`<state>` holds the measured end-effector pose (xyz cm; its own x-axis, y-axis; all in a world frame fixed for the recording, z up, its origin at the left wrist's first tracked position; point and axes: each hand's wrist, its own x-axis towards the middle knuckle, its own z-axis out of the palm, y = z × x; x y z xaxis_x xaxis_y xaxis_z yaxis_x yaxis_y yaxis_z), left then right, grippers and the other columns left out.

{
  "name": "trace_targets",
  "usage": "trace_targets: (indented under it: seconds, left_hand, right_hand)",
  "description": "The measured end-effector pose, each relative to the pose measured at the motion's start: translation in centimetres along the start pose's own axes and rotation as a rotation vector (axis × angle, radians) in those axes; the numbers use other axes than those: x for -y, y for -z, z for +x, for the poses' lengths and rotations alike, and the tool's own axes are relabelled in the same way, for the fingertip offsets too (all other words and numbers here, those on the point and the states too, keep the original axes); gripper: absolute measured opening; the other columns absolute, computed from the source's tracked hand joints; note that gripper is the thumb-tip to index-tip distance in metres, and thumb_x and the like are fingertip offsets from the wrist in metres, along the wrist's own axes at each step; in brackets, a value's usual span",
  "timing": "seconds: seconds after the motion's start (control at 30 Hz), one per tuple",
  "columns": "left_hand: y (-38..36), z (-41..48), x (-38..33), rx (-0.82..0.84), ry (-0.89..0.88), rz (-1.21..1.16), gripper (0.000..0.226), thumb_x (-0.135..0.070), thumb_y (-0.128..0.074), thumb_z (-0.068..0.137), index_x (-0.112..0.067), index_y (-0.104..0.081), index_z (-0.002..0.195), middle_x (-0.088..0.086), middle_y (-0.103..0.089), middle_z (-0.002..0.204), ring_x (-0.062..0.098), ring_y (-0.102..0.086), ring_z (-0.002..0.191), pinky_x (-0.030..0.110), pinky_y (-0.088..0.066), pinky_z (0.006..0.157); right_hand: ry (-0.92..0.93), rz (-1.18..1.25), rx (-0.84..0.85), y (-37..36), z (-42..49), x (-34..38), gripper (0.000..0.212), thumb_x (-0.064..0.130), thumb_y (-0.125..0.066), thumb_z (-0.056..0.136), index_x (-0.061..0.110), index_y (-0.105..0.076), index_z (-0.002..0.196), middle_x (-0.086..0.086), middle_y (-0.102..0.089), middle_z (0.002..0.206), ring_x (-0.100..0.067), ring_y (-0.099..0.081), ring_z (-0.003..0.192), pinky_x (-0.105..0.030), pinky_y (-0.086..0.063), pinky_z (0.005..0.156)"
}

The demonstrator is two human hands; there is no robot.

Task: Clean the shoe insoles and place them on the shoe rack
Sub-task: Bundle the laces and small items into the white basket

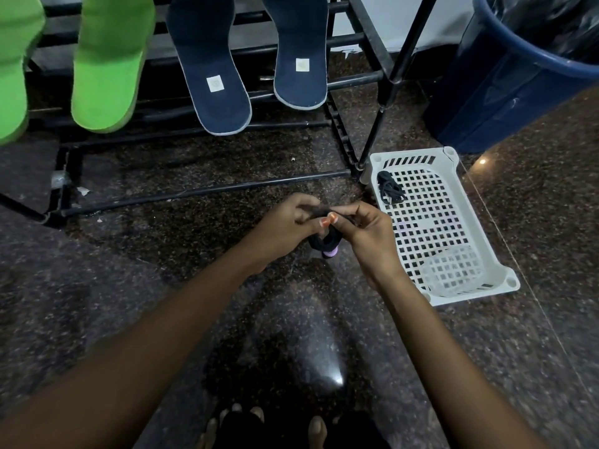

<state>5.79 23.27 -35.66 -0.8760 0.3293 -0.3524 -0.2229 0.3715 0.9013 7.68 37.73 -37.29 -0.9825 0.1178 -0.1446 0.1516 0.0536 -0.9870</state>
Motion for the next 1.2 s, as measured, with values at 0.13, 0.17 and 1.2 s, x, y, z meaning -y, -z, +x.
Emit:
trace_targets:
  seconds: [0.13,0.17,1.2]
  left_hand:
    - [0.1,0.0,-0.4,0.005,-0.213,0.352,0.031,-0.004,-0.057,0.092,-0.005,-0.061,0.123,-0.001,-0.066,0.088,-0.010,-0.060,0.078,0.007,-0.043,0.071]
    - [0.1,0.1,-0.4,-0.014,-0.249,0.425,0.028,-0.003,-0.057,0.092,-0.005,-0.064,0.120,0.005,-0.069,0.097,-0.001,-0.063,0.087,0.016,-0.047,0.078]
    - [-1.2,-0.1,-0.4,-0.394,-0.176,0.226,0.022,-0.001,-0.057,0.090,-0.003,-0.072,0.105,0.013,-0.072,0.098,0.016,-0.065,0.083,0.024,-0.051,0.071]
  right_hand:
    - [0.007,-0.058,0.061,0.2,-0.2,0.3,0.021,-0.002,-0.067,0.077,0.019,-0.067,0.074,-0.010,-0.066,0.081,-0.023,-0.062,0.078,-0.046,-0.051,0.082]
    - [0.007,-0.075,0.069,0.3,-0.2,0.4,0.021,-0.002,-0.067,0.078,0.019,-0.067,0.074,-0.009,-0.067,0.080,-0.027,-0.063,0.077,-0.047,-0.051,0.080]
    - [-0.031,-0.143,0.022,-0.4,-2.1,0.8,0.011,0.013,-0.067,0.082,0.015,-0.068,0.093,0.003,-0.069,0.085,-0.001,-0.064,0.075,-0.012,-0.048,0.069]
